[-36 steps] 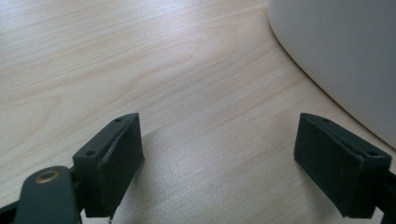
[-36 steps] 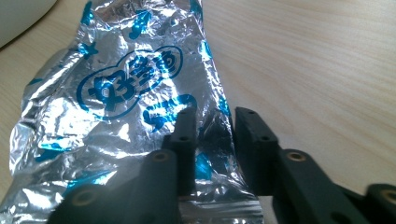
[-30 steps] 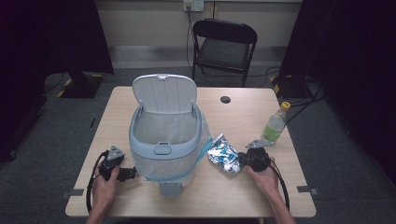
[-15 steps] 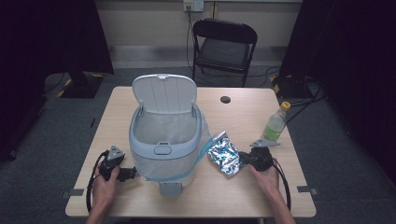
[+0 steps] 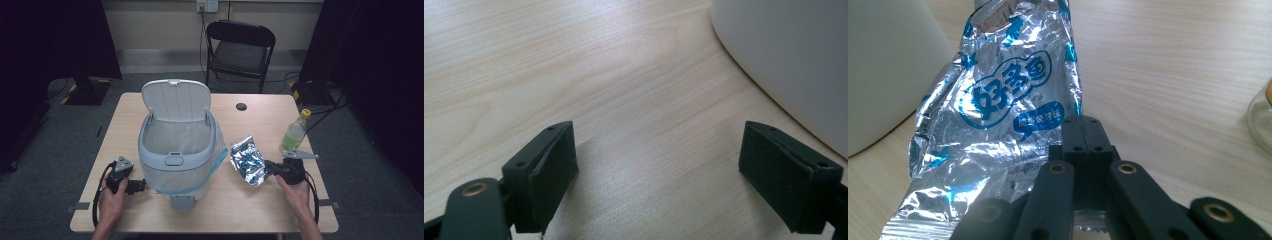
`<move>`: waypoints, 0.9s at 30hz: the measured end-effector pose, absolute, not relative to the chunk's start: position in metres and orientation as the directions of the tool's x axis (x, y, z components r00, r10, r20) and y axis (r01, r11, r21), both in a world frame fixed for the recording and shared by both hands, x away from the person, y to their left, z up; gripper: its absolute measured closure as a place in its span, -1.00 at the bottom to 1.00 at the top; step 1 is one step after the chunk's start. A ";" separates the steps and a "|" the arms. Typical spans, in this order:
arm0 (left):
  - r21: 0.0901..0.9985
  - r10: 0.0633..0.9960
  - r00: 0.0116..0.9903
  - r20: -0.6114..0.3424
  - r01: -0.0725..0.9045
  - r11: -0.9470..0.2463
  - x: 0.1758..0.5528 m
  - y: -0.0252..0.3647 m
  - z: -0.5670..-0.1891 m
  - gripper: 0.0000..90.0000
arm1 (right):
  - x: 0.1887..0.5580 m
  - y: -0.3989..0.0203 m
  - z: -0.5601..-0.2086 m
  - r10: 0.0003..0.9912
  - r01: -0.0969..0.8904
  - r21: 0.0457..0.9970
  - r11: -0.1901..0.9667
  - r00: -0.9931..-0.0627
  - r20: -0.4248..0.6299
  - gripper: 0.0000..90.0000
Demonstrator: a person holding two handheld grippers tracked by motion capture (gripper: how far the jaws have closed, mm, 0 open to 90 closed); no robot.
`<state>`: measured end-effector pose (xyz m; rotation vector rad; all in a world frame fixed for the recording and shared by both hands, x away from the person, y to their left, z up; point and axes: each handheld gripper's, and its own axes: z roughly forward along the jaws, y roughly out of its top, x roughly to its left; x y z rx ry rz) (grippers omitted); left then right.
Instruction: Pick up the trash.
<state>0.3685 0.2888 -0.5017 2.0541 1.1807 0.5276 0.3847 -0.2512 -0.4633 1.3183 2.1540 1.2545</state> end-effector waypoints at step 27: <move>0.738 0.864 0.504 0.007 0.580 -0.345 0.369 0.289 -0.502 -0.67 | 0.371 -0.270 -0.418 0.802 0.423 0.904 0.057 -0.559 0.211 1.00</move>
